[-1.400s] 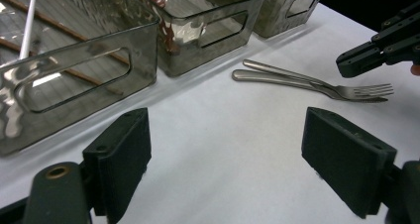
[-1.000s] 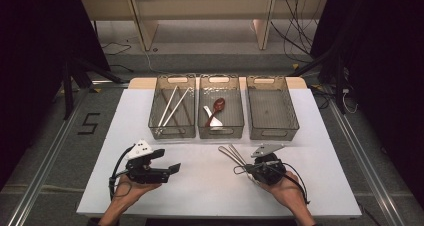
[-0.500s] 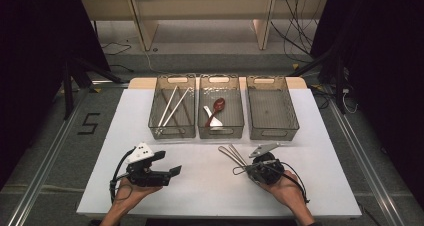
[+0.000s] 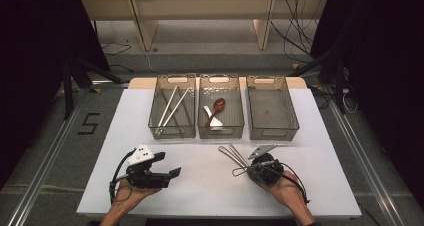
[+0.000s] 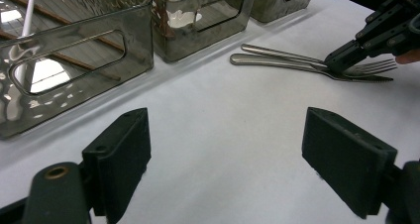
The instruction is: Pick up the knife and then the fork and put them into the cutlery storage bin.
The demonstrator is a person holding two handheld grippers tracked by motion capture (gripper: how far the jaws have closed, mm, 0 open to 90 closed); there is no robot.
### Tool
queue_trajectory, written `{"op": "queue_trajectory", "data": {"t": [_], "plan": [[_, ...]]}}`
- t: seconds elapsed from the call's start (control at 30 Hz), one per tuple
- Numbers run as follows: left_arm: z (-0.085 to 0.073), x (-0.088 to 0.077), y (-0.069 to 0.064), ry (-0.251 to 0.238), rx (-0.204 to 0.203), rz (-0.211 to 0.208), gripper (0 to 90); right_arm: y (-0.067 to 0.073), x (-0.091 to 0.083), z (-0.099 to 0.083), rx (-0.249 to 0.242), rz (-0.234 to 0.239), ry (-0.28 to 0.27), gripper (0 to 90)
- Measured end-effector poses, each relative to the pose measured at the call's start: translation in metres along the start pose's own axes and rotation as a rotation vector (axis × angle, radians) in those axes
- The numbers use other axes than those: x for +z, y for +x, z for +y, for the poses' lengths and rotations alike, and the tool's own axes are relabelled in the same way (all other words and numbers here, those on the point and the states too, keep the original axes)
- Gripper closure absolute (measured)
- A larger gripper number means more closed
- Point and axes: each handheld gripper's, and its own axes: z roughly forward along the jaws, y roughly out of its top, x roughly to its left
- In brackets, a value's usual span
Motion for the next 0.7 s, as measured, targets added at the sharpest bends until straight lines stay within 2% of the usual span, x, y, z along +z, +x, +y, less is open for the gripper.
{"op": "queue_trajectory", "data": {"t": [0.17,0.23,0.63,0.7], "plan": [[0.000,0.000,0.000,0.002,0.003,0.002,18.5,-0.005,0.000,-0.001,-0.002,-0.059,0.028,90.0],[0.000,0.000,-0.001,0.005,0.007,0.003,18.5,-0.009,0.002,-0.003,0.009,-0.040,0.026,90.0],[0.000,0.000,0.000,0.005,0.008,0.007,18.5,-0.011,0.003,0.004,0.016,-0.051,0.060,90.0],[0.000,0.000,-0.001,0.005,0.006,0.007,18.6,-0.011,0.003,0.007,0.024,-0.046,0.050,90.0]]}}
